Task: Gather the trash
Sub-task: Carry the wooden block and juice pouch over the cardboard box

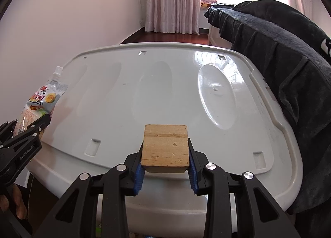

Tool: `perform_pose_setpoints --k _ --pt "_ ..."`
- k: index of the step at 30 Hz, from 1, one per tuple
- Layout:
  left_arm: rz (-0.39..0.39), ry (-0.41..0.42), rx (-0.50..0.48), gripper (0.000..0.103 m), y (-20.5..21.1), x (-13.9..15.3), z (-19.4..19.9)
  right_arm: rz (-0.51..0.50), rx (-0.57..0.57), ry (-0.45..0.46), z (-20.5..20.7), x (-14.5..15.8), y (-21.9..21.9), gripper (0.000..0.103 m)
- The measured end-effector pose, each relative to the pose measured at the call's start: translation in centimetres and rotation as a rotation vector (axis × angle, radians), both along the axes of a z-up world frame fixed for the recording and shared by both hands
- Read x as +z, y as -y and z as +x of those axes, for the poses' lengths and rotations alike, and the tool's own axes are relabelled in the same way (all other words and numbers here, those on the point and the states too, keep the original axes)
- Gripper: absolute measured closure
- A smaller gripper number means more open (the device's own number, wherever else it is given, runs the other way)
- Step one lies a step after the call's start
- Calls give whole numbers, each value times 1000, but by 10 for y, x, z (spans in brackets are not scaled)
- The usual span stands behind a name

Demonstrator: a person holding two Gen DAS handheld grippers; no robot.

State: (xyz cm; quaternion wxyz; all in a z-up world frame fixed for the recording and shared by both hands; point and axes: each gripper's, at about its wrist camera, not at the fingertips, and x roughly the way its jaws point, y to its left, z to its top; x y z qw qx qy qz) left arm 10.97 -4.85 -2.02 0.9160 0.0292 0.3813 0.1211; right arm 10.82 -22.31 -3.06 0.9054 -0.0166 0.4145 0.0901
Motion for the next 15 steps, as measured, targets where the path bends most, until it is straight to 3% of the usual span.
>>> perform_pose_setpoints --k 15 --pt "-33 25 -44 61 0 19 -41 24 -15 43 -56 17 12 68"
